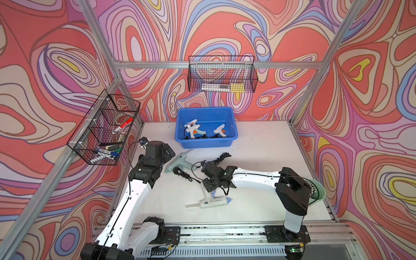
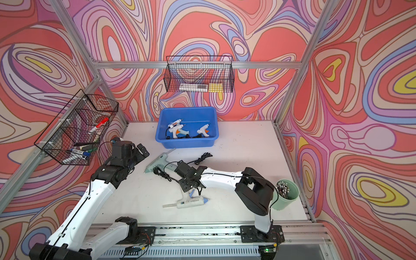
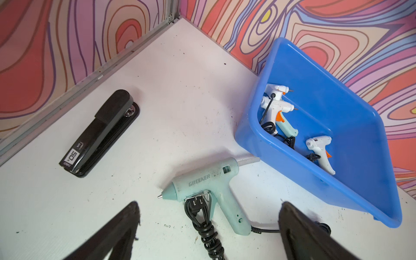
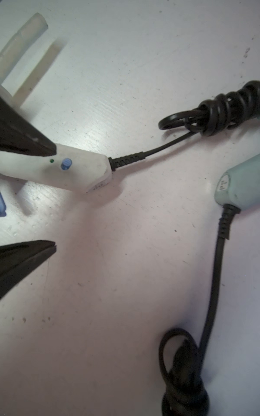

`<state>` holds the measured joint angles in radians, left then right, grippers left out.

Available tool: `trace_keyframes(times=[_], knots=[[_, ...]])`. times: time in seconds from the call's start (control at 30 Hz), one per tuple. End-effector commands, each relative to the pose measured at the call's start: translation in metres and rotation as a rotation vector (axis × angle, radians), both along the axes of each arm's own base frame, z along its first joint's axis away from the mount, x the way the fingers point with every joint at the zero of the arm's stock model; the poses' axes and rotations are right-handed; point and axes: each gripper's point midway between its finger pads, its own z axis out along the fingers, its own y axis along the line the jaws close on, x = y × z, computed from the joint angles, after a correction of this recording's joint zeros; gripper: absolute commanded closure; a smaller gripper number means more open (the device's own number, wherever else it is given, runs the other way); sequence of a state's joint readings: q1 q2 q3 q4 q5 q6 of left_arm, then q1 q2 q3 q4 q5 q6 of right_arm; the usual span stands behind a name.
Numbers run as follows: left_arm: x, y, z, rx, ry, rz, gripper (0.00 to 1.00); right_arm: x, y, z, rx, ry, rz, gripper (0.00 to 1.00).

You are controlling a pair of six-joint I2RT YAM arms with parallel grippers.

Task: Put the hot melt glue gun into the storage box
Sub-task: Pick up the hot melt adhesive gun from the center of the board.

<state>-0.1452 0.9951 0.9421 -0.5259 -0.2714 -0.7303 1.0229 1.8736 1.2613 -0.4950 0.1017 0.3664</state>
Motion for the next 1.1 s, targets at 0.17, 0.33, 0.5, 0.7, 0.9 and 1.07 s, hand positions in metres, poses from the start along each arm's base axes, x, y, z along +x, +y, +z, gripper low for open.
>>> trace_keyframes(times=[0.17,0.33,0.5,0.7,0.9,1.07], knots=[[-0.016,0.014,-0.001,0.04,0.024,0.054,0.01,-0.028,0.017,-0.025,-0.021,0.121,0.002,0.4],[-0.017,0.014,-0.001,0.044,0.028,0.054,0.01,-0.03,0.012,-0.036,-0.057,0.149,-0.036,0.46],[-0.018,0.016,-0.001,0.052,0.033,0.062,0.01,-0.037,0.004,-0.048,-0.08,0.184,-0.055,0.55],[-0.018,0.018,-0.001,0.055,0.035,0.069,0.01,-0.033,-0.004,-0.04,-0.105,0.144,-0.066,0.9],[-0.018,0.019,-0.004,0.061,0.047,0.074,0.01,-0.017,-0.009,0.008,-0.077,0.02,-0.078,1.0],[-0.018,0.02,-0.004,0.059,0.047,0.082,0.01,-0.004,-0.023,0.067,-0.03,-0.12,-0.106,1.0]])
